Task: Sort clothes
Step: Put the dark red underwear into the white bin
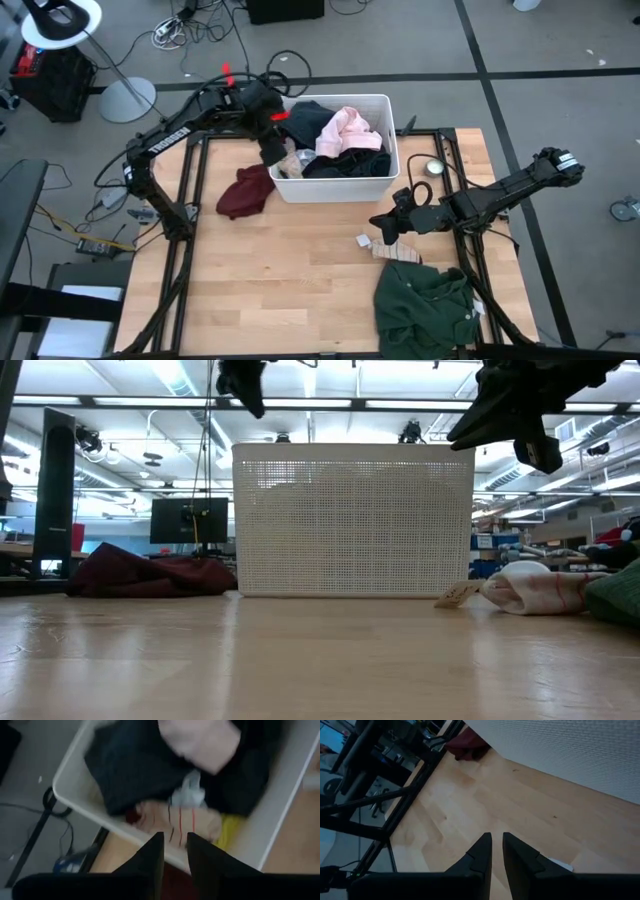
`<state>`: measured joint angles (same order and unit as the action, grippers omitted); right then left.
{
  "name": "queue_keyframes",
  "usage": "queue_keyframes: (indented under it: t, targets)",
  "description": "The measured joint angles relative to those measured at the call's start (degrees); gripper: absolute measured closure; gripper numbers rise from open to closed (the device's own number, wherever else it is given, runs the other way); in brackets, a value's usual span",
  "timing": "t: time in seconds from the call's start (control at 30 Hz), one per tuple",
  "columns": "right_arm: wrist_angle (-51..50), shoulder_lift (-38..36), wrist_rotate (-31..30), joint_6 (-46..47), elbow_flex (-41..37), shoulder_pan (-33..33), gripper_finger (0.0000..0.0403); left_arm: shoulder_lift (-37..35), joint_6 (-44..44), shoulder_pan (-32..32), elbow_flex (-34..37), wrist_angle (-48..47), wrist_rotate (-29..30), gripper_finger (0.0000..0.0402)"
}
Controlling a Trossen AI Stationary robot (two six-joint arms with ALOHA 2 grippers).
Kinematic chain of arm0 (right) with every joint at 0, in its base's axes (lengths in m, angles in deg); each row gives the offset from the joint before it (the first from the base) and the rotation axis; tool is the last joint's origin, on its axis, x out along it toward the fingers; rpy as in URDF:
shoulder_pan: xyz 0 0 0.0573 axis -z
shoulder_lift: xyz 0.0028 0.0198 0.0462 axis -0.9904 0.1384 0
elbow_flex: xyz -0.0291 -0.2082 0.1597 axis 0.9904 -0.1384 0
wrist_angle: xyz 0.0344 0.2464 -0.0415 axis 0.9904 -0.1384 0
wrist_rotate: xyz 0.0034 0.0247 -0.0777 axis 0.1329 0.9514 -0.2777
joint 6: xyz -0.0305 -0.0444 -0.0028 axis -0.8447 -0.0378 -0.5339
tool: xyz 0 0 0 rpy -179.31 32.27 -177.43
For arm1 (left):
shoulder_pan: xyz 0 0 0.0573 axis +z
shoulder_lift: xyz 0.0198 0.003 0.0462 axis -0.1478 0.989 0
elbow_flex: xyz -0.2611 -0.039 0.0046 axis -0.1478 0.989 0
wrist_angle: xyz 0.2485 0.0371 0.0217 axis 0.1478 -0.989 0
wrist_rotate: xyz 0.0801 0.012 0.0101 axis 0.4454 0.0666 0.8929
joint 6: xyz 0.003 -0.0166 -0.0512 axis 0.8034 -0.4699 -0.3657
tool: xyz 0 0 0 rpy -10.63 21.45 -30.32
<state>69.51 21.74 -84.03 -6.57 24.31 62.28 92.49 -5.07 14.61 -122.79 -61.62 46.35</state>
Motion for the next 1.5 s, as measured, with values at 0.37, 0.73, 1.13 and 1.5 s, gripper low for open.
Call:
queue_keyframes:
  t: [0.37, 0.73, 1.13, 1.5]
  targets:
    - [0.04, 0.00, -0.08, 0.02, 0.00, 0.00, 0.0355, -12.09, -2.77, 0.65, 20.63, 6.49, -0.88, 0.0312]
    - [-0.02, 0.00, -0.30, -0.59, 0.00, 0.02, 0.0355, -29.88, -18.94, 1.50, 49.83, 15.23, -1.44, 0.0309]
    - [0.09, 0.00, -0.28, -0.11, 0.00, 0.02, 0.0355, -29.36, -23.52, 1.48, 68.21, 29.30, -4.88, 0.0269]
    - [0.73, 0.00, -0.24, -0.14, 0.00, 0.02, 0.0355, -29.32, -26.73, 1.64, 78.73, 38.30, -4.72, 0.0269]
